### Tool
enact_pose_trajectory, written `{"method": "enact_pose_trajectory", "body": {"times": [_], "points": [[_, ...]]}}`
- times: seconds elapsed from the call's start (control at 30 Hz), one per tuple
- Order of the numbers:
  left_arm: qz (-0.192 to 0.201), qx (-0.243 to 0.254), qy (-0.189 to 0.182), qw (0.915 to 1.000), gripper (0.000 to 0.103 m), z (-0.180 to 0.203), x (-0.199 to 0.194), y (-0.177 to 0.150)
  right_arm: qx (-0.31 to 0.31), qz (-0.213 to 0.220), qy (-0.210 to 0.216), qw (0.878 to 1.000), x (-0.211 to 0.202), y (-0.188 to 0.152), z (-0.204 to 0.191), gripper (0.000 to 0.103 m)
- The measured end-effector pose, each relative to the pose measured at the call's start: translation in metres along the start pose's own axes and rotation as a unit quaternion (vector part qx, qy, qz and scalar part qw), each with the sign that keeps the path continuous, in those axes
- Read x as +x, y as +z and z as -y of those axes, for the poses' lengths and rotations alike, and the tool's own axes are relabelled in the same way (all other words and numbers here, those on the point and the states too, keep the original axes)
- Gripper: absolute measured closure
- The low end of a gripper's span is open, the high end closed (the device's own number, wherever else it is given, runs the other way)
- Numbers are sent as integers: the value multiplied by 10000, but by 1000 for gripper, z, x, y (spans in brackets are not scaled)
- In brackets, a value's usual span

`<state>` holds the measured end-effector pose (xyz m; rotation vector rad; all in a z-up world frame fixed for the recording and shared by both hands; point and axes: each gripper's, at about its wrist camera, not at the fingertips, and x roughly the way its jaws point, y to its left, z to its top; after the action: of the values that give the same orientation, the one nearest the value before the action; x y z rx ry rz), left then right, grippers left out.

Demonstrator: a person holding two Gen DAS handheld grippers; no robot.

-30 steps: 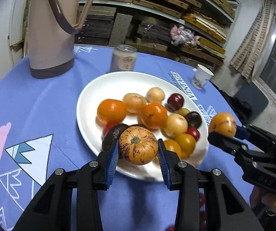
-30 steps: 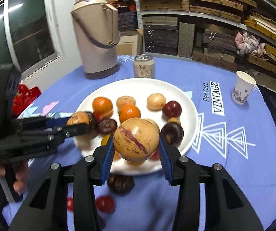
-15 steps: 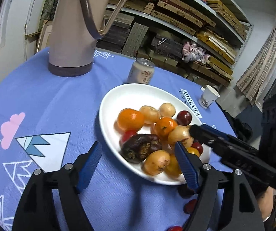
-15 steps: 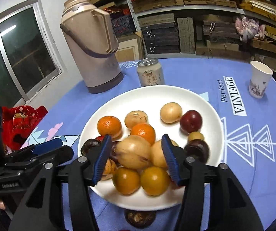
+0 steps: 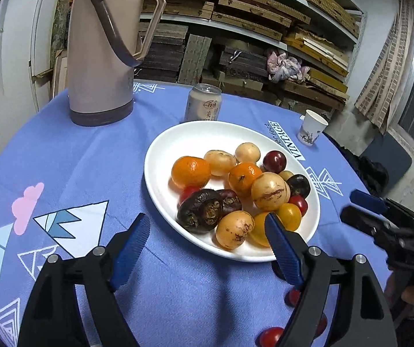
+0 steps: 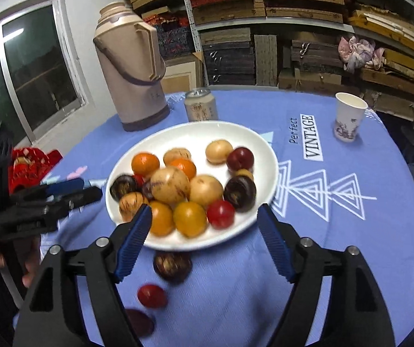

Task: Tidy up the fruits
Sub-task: 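Withdraw both open tools from the plate toward the red fruits on the cloth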

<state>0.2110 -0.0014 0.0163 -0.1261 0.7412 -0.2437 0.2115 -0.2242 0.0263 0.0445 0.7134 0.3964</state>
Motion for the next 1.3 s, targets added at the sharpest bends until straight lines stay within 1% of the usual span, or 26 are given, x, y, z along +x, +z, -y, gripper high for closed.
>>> {"method": "enact_pose_trajectory", "body": {"times": [0.03,0.2,0.4,0.53,0.63,0.83,0.9,0.93,1.0,1.1,1.23,1.3], "points": [[-10,-1,1,10000,21,0,1,0,-43,-30,-17,10000,-1,-3,-1,29],[-59,1,33,10000,21,-1,3,0,-245,-135,-190,9994,-4,-15,-6,19],[-110,85,89,9999,20,3,6,-3,-477,-210,-287,9982,-5,-19,-16,11],[-102,121,157,9998,16,5,6,-3,-742,-310,-311,9963,-4,-24,-27,10],[-100,184,203,9996,16,6,5,-5,-934,-346,-306,9946,-6,-29,-34,8],[-275,435,358,9980,16,10,7,-16,-1107,-408,-439,9920,-4,-34,-38,7],[-331,498,430,9973,11,11,7,-19,-1125,-380,-447,9919,-5,-35,-38,5],[-353,501,460,9971,6,11,7,-20,-1153,-364,-458,9916,-5,-35,-39,5],[-420,485,474,9968,6,11,7,-23,-1274,-356,-481,9900,-6,-37,-44,5],[-558,581,417,9959,6,13,7,-27,-1499,-386,-442,9870,-6,-41,-52,5],[-591,931,562,9923,6,19,5,-32,-1836,-408,-189,9820,-10,-49,-67,5],[-611,1015,602,9911,6,20,5,-34,-2022,-473,-47,9782,-11,-56,-76,5]]}}
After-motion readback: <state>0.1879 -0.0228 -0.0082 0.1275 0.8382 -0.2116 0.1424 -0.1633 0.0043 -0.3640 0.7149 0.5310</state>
